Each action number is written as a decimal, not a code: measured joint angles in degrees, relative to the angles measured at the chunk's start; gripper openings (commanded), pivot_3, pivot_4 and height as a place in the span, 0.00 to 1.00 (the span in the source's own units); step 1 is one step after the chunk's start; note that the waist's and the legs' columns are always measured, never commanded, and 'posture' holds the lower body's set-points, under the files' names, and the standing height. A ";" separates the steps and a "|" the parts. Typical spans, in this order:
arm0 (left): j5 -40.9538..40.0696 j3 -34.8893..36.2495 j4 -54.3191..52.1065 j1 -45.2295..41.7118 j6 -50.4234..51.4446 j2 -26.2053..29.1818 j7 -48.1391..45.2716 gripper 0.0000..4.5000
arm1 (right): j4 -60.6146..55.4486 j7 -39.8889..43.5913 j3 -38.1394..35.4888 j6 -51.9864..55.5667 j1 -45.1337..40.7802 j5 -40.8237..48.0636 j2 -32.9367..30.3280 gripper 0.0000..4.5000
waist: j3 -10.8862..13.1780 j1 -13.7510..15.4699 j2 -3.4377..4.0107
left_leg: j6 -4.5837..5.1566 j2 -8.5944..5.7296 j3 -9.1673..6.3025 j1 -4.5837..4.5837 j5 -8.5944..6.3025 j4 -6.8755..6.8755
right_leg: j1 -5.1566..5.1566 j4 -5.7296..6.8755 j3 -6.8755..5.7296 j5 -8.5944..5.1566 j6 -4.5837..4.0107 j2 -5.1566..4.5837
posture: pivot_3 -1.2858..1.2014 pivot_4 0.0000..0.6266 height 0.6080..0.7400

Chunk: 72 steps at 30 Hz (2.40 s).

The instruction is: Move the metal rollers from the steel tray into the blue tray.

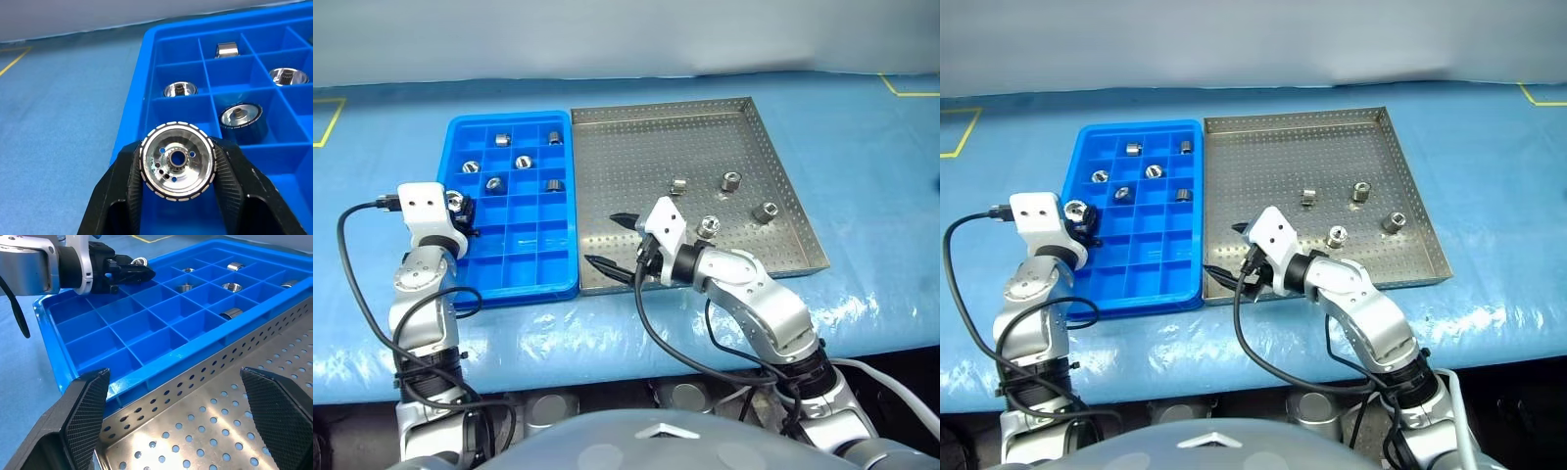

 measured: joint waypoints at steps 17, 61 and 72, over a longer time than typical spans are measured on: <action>-11.01 -18.69 -3.72 -14.26 -1.33 6.47 -22.23 0.98 | -8.39 -3.04 -11.91 1.84 9.17 1.04 -6.55 1.00 | 0.00 -1.64 0.00 | -0.02 -0.06 0.02 -0.08 -0.01 -0.06 | -0.02 -0.11 0.00 -0.01 0.00 -0.03 | 0.44 0.24 1.00; 13.61 -57.30 35.90 -38.81 -40.67 7.46 -70.36 0.90 | -16.36 -13.31 -20.24 3.79 21.81 1.47 -4.97 1.00 | 0.01 -11.88 0.06 | 0.29 -0.05 0.30 -0.20 -0.18 -0.04 | -0.11 -0.27 0.30 -0.22 0.33 0.01 | 0.37 0.24 1.00; 13.69 -56.78 36.18 -38.18 -39.46 7.08 -73.30 0.41 | -16.33 -14.21 -19.94 3.12 21.49 0.30 -4.48 1.00 | 0.01 -13.05 0.06 | 0.31 -0.03 0.30 -0.19 -0.20 -0.06 | -0.12 -0.27 0.31 -0.23 0.35 0.02 | 0.38 0.24 1.00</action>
